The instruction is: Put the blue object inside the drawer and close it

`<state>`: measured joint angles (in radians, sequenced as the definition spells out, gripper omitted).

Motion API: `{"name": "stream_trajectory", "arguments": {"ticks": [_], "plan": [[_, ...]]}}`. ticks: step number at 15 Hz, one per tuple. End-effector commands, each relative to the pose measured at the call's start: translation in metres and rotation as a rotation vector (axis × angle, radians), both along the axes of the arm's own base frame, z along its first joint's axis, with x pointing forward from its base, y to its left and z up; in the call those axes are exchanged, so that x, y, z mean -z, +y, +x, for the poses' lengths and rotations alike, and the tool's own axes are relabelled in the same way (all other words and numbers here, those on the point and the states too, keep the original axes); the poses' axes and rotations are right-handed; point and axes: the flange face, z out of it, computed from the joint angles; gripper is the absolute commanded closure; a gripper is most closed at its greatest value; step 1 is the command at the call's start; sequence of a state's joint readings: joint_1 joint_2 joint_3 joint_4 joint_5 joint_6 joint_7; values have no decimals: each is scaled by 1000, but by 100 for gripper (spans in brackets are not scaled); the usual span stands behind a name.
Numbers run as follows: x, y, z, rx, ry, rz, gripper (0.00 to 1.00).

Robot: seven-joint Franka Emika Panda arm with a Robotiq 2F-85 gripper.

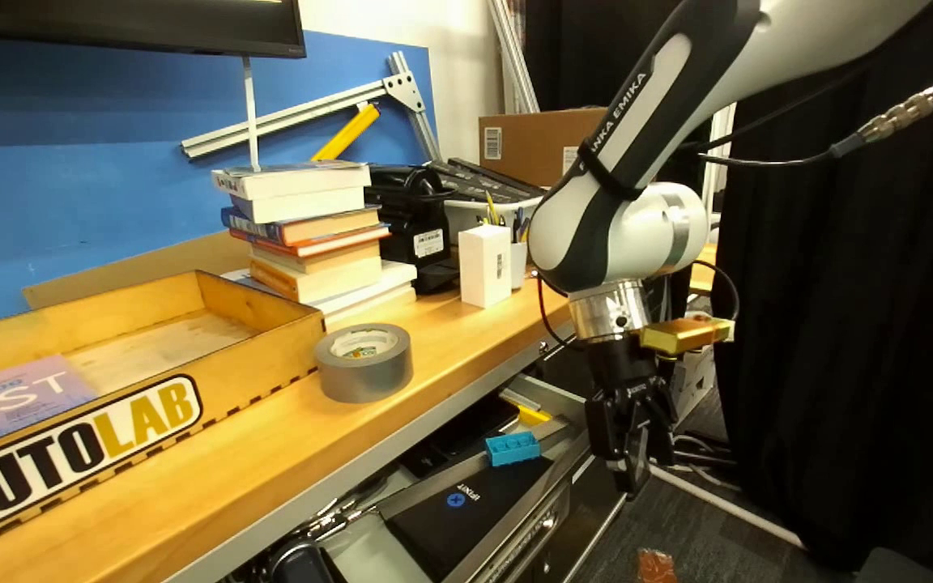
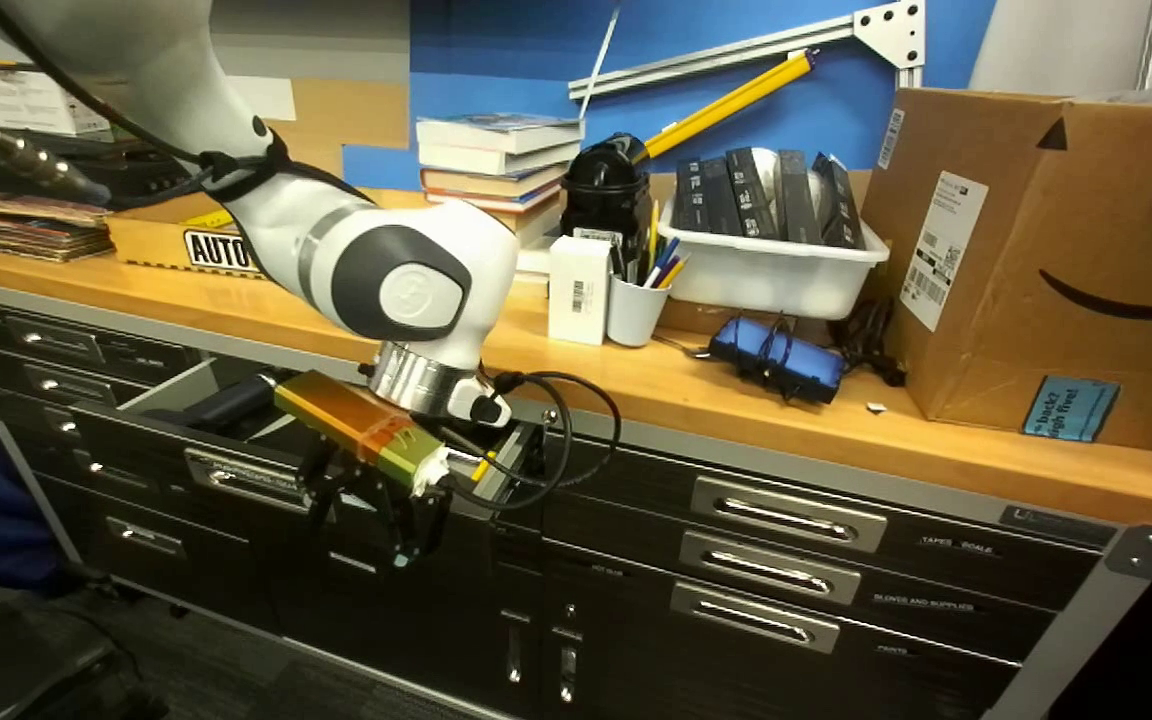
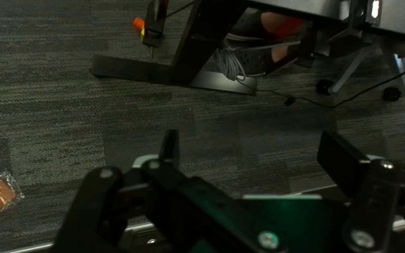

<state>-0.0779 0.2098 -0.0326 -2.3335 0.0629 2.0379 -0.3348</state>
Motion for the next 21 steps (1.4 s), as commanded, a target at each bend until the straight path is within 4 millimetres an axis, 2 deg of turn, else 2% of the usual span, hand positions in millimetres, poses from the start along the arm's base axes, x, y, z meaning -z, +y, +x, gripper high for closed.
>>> {"name": "stream_trajectory", "arguments": {"ticks": [1, 5, 10, 13, 15, 18, 21], "plan": [[5, 8, 24, 66, -98, -50, 0], [4, 19, 49, 188, -262, -54, 0], [-4, 44, 81, 302, -500, -45, 0], [-6, 55, 89, 360, -648, -61, 0], [-21, 53, 82, 416, -727, -54, 0], [-49, 47, 53, 470, -768, -22, 0], [-87, 50, 35, 411, -658, 86, 0]]}}
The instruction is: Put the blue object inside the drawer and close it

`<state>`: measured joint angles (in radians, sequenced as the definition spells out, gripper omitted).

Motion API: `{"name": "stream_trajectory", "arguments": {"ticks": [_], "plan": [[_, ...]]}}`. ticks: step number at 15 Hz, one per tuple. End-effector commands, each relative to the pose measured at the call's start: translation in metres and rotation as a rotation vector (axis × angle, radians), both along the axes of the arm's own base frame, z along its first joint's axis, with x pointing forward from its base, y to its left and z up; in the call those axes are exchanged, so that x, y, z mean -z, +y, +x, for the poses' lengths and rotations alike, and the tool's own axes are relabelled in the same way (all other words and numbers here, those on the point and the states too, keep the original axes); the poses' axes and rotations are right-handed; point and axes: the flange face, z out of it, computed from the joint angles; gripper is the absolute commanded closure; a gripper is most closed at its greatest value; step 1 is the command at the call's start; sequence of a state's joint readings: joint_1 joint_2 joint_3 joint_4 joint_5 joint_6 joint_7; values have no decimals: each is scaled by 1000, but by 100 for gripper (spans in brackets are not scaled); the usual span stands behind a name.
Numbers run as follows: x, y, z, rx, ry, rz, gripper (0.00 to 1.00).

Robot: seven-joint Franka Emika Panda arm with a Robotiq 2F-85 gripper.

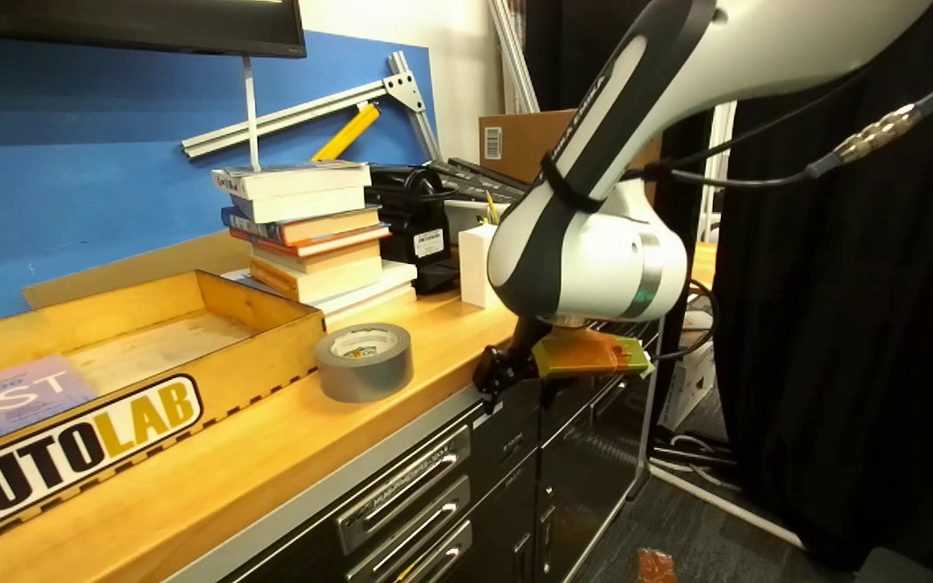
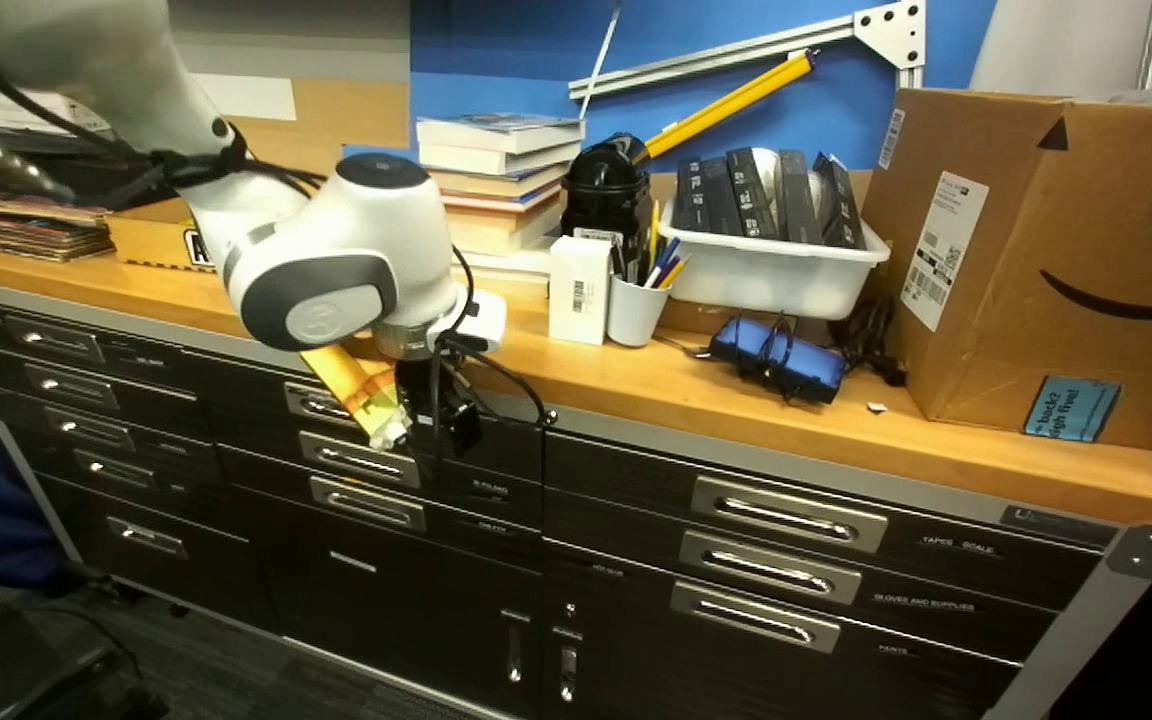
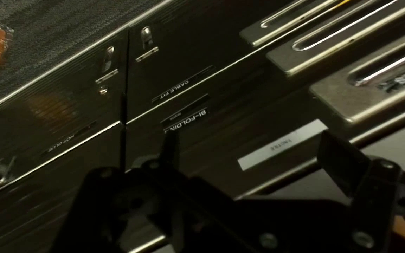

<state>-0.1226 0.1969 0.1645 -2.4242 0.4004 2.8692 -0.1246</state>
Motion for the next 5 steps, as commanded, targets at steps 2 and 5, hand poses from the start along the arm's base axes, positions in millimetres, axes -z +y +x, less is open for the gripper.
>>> {"name": "stream_trajectory", "arguments": {"ticks": [2, 5], "plan": [[-65, 9, -33, -118, 95, 172, 0], [-67, 10, -28, -129, 151, 187, 0]]}}
